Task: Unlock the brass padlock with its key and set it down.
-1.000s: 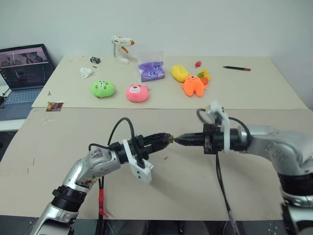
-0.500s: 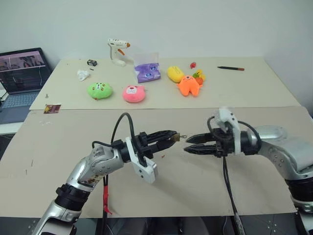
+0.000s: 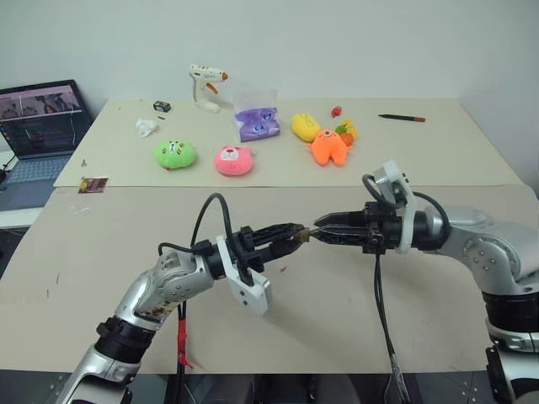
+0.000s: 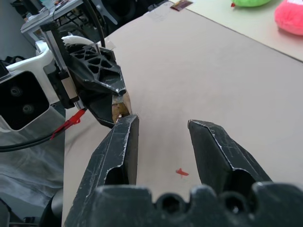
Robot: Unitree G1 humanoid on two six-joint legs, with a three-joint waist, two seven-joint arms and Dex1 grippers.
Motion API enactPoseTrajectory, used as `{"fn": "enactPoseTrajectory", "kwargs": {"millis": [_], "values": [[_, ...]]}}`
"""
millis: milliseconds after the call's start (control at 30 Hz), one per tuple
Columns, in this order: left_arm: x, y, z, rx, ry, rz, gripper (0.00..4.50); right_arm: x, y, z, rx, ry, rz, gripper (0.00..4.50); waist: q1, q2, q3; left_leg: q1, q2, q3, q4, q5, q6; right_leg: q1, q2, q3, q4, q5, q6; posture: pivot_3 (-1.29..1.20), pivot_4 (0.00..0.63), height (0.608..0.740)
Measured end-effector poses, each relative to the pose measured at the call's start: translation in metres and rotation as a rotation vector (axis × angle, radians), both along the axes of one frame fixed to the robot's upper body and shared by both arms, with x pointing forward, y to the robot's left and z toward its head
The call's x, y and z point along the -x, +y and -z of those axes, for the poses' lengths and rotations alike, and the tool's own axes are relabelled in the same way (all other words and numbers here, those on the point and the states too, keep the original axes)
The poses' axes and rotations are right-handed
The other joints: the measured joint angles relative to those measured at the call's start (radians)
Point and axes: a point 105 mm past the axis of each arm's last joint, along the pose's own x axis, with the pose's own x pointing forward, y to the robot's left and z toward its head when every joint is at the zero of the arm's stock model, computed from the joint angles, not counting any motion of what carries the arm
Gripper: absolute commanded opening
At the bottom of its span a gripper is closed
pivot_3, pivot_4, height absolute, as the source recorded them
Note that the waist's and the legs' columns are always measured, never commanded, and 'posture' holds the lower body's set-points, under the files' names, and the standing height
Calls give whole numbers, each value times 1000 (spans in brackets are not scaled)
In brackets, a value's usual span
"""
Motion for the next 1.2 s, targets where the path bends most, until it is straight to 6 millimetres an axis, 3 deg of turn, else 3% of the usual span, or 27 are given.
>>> {"fn": "enactPoseTrajectory", "kwargs": {"millis": [200, 400, 567, 767, 967, 1200], "values": [[1, -1, -1, 2, -4, 3, 824, -1, -4, 0, 16, 0, 7, 2161, 0, 0, 0, 0, 0, 0, 0, 0, 0, 0, 0, 0, 0, 0, 0, 0, 150, 740], [1, -1, -1, 2, -3, 3, 824, -22, -39, 8, 122, -39, 117, 2161, 2, 0, 0, 0, 0, 0, 0, 0, 0, 0, 0, -1, 0, 0, 0, 0, 150, 740], [1, -2, -1, 4, -2, 5, 824, -20, -54, 9, 157, -24, 103, 2161, 1, 0, 0, 0, 0, 1, 0, 0, 0, 0, 0, 0, 0, 0, 0, 0, 150, 740], [2, -2, -1, 5, 0, 7, 824, 22, -38, -15, 106, 43, -114, 2161, 2, 0, 0, -1, 1, 0, 1, -1, -1, 0, 0, 1, -1, 0, 0, 0, 150, 740], [2, -4, -1, 12, 3, 14, 824, 17, -18, -21, 59, 1, -97, 2161, 4, 0, 0, -2, 2, 1, 5, -2, -2, 1, 0, 2, 1, 0, 0, 0, 150, 740], [3, -5, -1, 14, 4, 15, 824, 12, -9, -22, 39, -25, -73, 2161, 6, 0, 0, -2, 1, 0, 6, -2, -1, 0, 0, 1, 1, 1, 0, 0, 150, 740]]}}
